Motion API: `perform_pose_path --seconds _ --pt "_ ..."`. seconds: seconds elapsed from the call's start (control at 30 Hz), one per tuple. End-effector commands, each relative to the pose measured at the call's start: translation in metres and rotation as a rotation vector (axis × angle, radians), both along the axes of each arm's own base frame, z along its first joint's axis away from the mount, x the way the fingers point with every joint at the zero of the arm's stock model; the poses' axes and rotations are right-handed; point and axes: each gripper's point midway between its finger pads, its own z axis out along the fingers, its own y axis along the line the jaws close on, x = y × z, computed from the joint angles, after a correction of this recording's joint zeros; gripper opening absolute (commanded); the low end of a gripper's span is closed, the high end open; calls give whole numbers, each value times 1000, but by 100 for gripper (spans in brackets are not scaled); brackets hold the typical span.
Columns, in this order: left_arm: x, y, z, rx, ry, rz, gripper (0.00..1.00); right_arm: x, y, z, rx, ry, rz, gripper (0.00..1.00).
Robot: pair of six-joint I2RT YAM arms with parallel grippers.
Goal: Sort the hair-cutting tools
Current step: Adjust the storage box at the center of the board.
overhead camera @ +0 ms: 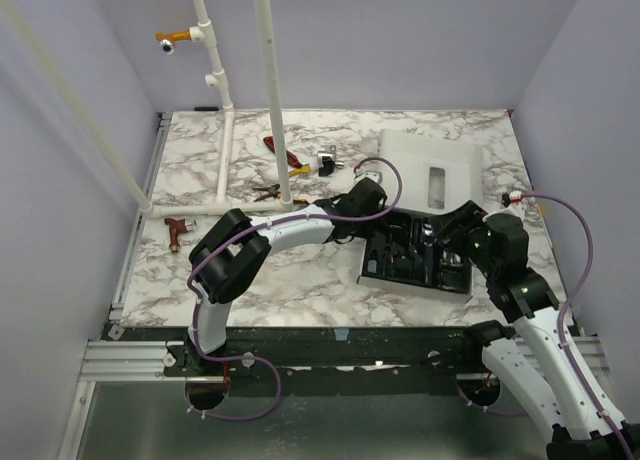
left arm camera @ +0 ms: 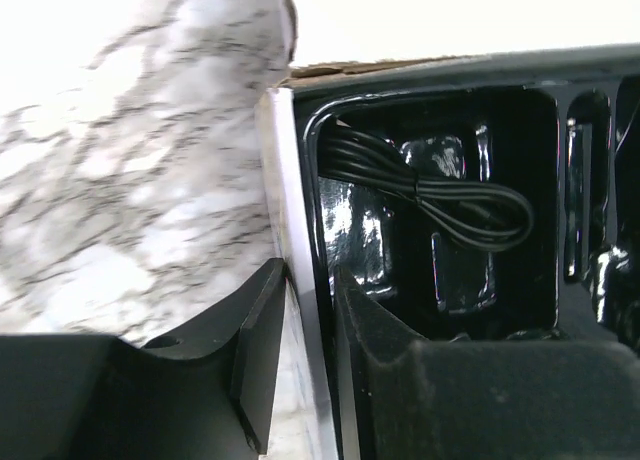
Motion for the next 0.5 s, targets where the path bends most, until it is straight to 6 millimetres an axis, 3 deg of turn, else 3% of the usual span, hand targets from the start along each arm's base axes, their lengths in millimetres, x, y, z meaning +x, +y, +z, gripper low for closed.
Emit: perform_pose_path --seconds 0.0,0.37,0.47 --pt "-6 -40 15 -72 -38 -143 14 -6 -6 6 -27 11 -20 71" --pt "3 -86 29 -135 -11 -150 15 -4 -15 2 -58 13 -60 73" --pt "7 -84 32 -132 -17 -117 21 -3 -18 1 -67 17 -74 73"
